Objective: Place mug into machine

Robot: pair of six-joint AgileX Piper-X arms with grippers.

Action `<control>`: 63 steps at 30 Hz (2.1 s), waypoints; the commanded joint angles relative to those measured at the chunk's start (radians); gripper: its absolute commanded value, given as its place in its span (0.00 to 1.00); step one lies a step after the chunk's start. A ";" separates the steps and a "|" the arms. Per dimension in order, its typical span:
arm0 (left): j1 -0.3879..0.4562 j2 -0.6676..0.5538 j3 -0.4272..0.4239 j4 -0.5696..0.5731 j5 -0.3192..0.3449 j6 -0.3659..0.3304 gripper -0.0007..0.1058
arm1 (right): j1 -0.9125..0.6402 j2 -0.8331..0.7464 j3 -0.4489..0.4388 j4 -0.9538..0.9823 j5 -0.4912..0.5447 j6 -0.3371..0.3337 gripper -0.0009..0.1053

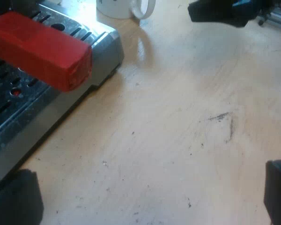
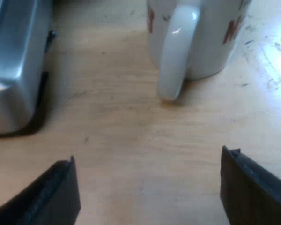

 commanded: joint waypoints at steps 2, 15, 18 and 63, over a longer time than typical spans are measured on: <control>-0.004 -0.001 0.031 -0.053 0.001 -0.002 1.00 | 0.011 0.057 0.044 -0.188 0.095 0.011 0.63; -0.004 -0.001 0.052 -0.113 0.001 -0.002 1.00 | 0.011 0.357 0.067 -0.562 0.265 -0.043 0.63; -0.004 -0.001 0.052 -0.113 0.001 -0.002 1.00 | 0.011 0.396 0.067 -0.610 0.302 -0.043 0.63; -0.004 -0.001 0.052 -0.113 0.001 -0.002 1.00 | -0.295 0.758 -0.025 -0.964 -0.038 -0.233 0.53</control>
